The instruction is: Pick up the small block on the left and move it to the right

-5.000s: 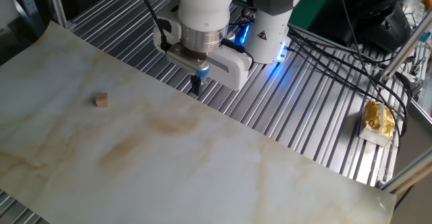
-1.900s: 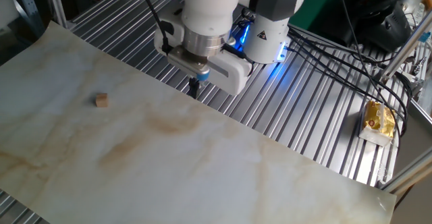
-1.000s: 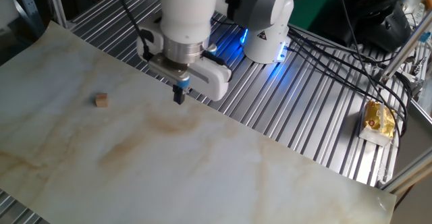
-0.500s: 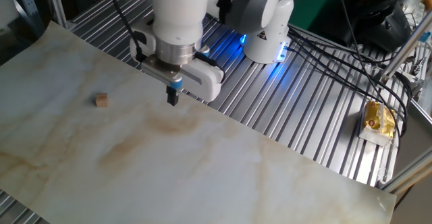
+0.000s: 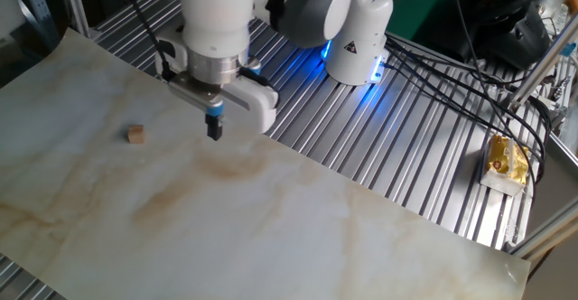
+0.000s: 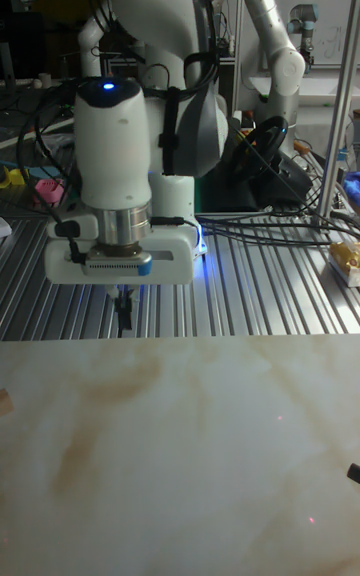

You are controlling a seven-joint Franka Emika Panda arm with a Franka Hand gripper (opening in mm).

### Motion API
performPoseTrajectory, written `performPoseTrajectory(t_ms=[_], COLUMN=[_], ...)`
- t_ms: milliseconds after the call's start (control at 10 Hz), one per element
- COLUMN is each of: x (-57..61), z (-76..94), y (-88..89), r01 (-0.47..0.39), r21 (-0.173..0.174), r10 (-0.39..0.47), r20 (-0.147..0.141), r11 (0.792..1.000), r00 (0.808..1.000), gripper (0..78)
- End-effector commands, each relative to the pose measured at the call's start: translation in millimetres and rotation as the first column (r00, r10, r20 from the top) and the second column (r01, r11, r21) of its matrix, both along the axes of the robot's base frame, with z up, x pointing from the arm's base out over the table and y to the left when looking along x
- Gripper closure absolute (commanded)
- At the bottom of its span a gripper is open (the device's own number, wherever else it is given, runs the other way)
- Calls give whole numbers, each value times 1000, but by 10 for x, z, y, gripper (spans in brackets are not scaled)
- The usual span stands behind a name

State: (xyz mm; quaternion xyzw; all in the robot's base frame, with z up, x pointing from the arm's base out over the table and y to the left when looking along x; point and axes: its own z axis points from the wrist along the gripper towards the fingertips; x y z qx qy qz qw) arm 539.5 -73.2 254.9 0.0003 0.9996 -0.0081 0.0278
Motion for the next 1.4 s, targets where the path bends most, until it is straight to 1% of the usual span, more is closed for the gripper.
performPoseTrajectory(t_ms=[100, 300, 400, 500, 600, 1100, 1300, 1400], x=[43, 51, 51, 60, 73, 88, 142, 211], z=[-21, -33, -33, -57, -61, -58, -48, -34], y=[-205, -298, -298, -379, -406, -411, -441, -483], r01=[-6, -12, -12, -19, -19, -50, -58, -66], r21=[-4, -6, -6, -7, -13, -14, -18, -19], r10=[6, 12, 12, 19, 20, 50, 58, 66], r20=[5, 8, 8, 13, 14, 12, 9, 7], r11=[1000, 1000, 1000, 1000, 1000, 999, 998, 998], r00=[1000, 1000, 1000, 1000, 1000, 999, 998, 998], gripper=[776, 776, 776, 776, 776, 776, 776, 776])
